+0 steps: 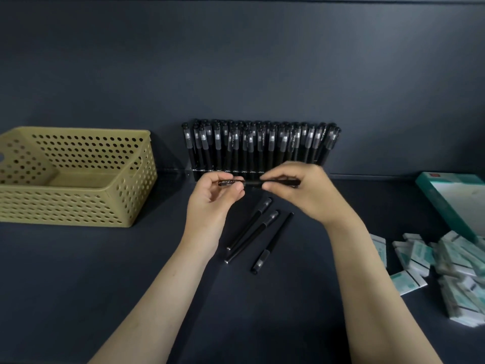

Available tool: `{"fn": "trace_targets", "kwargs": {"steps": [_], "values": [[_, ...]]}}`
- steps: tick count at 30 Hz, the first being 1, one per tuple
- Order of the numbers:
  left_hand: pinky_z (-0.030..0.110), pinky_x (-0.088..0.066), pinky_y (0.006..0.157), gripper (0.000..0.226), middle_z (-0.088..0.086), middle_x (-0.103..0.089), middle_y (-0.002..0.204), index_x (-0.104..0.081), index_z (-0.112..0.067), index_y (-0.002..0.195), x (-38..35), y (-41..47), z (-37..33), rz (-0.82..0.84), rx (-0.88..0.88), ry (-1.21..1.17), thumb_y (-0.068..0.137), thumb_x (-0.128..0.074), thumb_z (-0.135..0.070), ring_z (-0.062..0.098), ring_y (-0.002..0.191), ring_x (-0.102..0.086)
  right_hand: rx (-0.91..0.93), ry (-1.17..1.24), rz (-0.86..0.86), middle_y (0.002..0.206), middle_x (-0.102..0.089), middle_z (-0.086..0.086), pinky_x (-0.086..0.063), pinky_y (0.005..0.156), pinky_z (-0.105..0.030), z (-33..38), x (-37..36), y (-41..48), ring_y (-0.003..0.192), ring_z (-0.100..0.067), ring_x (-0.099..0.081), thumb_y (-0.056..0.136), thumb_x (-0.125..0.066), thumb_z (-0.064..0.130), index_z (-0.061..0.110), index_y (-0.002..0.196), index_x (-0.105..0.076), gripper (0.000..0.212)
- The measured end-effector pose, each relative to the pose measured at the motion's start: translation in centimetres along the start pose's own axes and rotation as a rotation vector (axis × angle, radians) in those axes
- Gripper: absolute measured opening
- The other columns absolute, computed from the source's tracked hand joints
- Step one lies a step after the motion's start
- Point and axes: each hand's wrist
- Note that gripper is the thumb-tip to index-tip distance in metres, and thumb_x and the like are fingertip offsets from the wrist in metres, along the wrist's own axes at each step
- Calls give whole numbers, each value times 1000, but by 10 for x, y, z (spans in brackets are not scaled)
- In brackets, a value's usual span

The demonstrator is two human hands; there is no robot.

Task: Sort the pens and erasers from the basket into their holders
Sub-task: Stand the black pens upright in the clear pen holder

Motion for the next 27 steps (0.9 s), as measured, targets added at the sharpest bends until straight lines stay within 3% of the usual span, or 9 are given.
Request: {"fn": "trace_targets", "kwargs": {"steps": [3,6,9,11,14,17,19,24,27], "values": [[25,-53,83,22,0,-66,86,-62,-11,108,-6,-1,-2,32,-14,-92,88,-64,-2,13,88,-66,-46,46,42,90,-71,11,-48,85,-22,0,-2,-1,89,-7,-63,81,-77,21,26,92,-76,13],[28,-54,87,43,5,-70,101,-51,-20,127,-3,-1,-1,58,2,-144,87,-63,-8,18,101,-67,0,52,-72,93,-65,14,-47,85,-24,-4,1,1,92,-9,-58,82,-75,20,30,94,-75,15],[27,-52,86,33,-6,-69,109,-58,-27,120,6,1,8,62,4,217,89,-65,-20,9,101,-65,13,176,-223,89,-61,11,-42,76,-14,-6,9,1,80,-2,-52,87,-69,9,29,101,-71,25],[15,-45,82,18,-13,-68,102,-65,-32,107,13,2,14,99,31,546,89,-66,-28,2,95,-62,-12,220,-316,86,-59,10,-42,74,-16,-8,16,1,76,-4,-50,90,-65,7,23,102,-69,20],[5,-39,70,17,-11,-65,95,-69,-31,100,19,2,19,200,51,818,84,-69,-37,2,87,-58,-60,284,-472,85,-60,8,-46,80,-23,-16,21,1,80,-8,-56,93,-61,8,14,115,-56,24],[14,-37,76,31,-16,-58,95,-68,-33,106,16,1,20,294,38,1005,79,-71,-48,5,97,-48,-34,269,-595,82,-58,0,-47,75,-22,-21,24,0,73,-14,-54,92,-63,7,24,147,-22,71],[23,-39,85,38,-17,-53,96,-66,-34,110,14,0,21,337,41,1085,77,-71,-52,8,104,-42,-18,189,-640,82,-56,-1,-46,72,-19,-23,24,-2,69,-14,-52,91,-63,6,28,152,-7,86],[32,-42,95,37,-17,-53,97,-65,-33,109,12,0,20,369,18,1089,78,-70,-51,11,106,-42,9,55,-666,97,-61,-9,-46,71,-17,-24,19,0,72,-11,-60,93,-59,3,23,151,-17,74],[33,-40,97,28,-18,-55,98,-66,-36,104,11,-2,21,366,-1,1082,79,-70,-48,10,105,-43,36,36,-666,98,-62,-6,-49,73,-19,-26,15,2,71,-14,-60,92,-58,0,23,151,-12,78]]}}
Point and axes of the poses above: each hand's wrist, its own y-axis towards the middle knuckle, its own x-axis out of the back of the hand, z = x × y
